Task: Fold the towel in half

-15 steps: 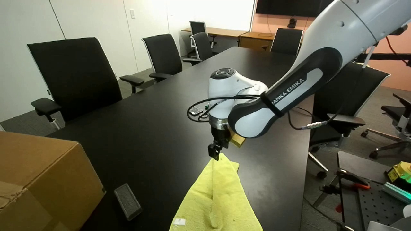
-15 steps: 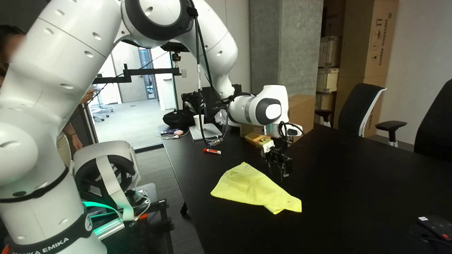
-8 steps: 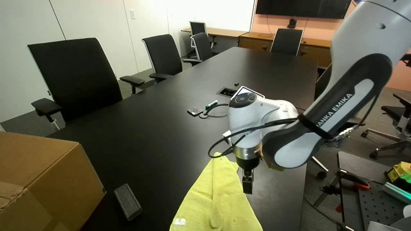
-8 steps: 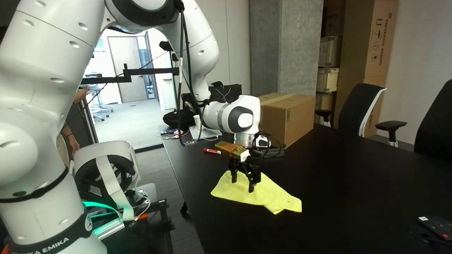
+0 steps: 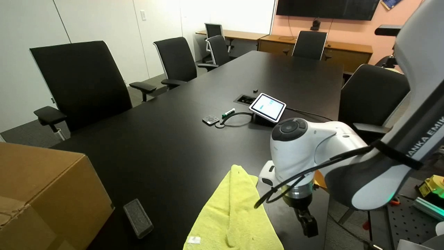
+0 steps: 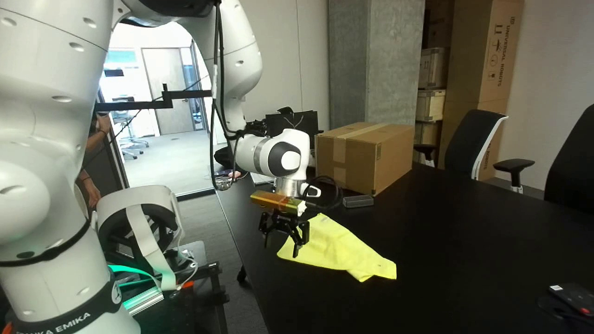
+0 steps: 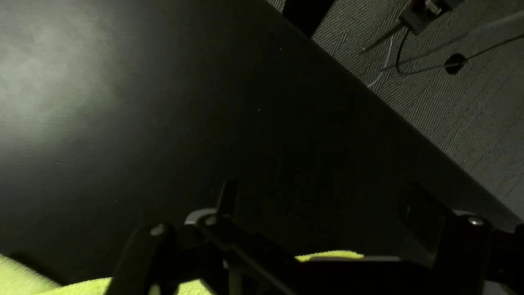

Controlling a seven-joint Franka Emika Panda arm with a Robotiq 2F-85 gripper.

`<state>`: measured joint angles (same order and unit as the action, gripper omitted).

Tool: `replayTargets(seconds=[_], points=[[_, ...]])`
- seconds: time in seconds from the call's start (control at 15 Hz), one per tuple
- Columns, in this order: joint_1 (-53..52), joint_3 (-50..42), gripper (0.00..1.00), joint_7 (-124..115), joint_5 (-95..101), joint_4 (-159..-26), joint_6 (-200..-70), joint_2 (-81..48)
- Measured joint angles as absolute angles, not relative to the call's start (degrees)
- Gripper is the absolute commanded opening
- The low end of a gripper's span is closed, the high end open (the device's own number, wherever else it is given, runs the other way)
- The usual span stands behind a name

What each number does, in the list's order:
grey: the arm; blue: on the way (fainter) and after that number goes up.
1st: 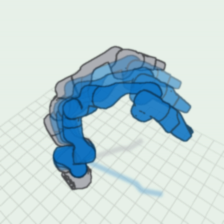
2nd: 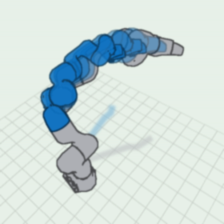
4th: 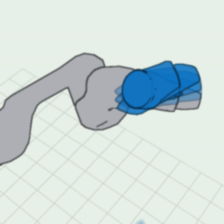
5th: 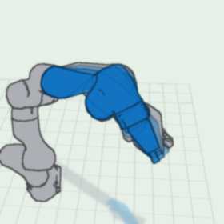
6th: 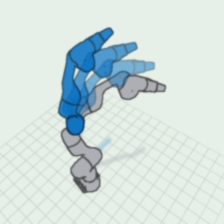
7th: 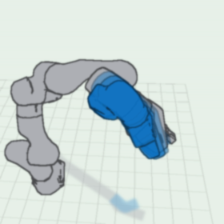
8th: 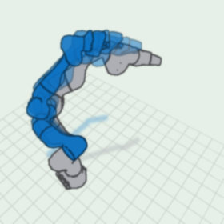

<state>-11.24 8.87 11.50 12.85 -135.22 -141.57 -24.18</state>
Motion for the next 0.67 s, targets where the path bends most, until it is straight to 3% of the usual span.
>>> replayTargets(seconds=[0.67], points=[[-11.7, 13.2, 1.00, 26.8, 23.7, -138.8, -142.7, -23.0]])
